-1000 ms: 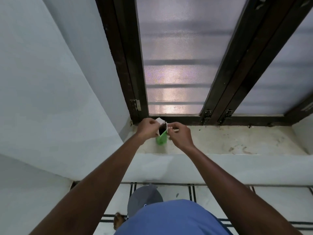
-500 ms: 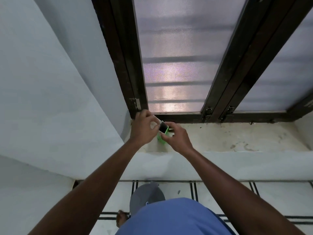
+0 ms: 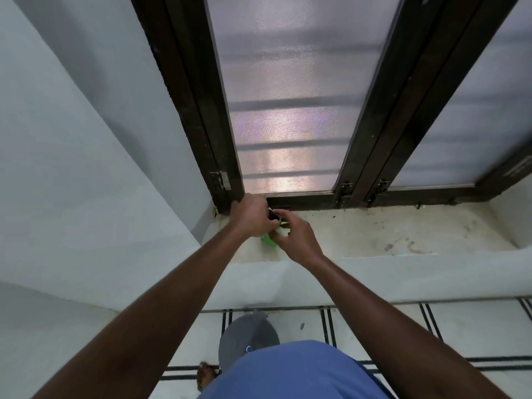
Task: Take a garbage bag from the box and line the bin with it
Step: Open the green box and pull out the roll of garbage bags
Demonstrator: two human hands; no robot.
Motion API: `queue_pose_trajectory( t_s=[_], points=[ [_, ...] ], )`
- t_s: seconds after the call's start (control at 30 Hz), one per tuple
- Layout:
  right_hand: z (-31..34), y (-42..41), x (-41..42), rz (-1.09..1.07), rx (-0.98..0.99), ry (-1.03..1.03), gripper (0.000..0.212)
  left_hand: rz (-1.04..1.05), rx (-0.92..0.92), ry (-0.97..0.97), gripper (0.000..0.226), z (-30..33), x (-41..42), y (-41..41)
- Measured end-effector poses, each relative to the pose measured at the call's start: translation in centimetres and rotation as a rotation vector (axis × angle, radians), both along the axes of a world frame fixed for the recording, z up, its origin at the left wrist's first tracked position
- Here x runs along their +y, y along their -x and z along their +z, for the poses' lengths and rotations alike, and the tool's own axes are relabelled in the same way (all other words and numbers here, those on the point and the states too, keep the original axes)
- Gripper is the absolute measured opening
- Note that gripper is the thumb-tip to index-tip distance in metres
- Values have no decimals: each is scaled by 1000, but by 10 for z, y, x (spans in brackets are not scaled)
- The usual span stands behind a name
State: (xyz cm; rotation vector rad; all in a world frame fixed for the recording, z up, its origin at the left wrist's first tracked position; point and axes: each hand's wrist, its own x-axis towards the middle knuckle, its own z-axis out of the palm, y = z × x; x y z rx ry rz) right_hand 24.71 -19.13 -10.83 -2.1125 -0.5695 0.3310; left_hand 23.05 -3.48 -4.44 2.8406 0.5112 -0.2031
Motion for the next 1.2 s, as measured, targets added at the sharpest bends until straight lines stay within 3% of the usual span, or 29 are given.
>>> queue_pose_trajectory(
  t_s=[0.17, 0.27, 0.33, 0.47, 0.57, 0.67, 0.73, 0.8, 0.9, 1.0, 1.1, 1.2],
  points=[
    [-4, 1, 3, 0, 7, 23, 63, 34, -4, 165, 21, 2, 3, 3],
    [-6, 1, 6, -36, 53, 42, 71, 86, -189, 227, 14, 14, 10, 13],
    [-4, -4, 9, -105, 38, 82, 75, 105, -307, 201, 24, 27, 17, 26],
    [0, -14, 24, -88, -170, 303, 73, 154, -505, 204, 29, 56, 31, 56],
    [11, -15, 34, 5, -72, 379, 100, 197, -541, 220, 26, 63, 42, 64],
    [30, -5, 36, 58, 74, 220, 117, 208, -471, 221, 29, 67, 47, 69],
    [39, 6, 36, 68, 126, 0, 98, 203, -403, 258, 31, 70, 49, 72],
    [40, 15, 35, 68, 169, -167, 61, 227, -338, 318, 35, 70, 48, 73],
    [46, 24, 33, 14, 163, -283, 15, 328, -325, 636, 46, 64, 44, 70],
    [60, 31, 30, -59, 205, -364, 31, 419, -293, 1040, 48, 59, 35, 72],
    [71, 34, 26, -128, 391, -426, 50, 430, -298, 1154, 41, 47, 27, 73],
    [77, 34, 21, -169, 534, -442, 46, 469, -284, 1238, 37, 39, 24, 70]
  ],
)
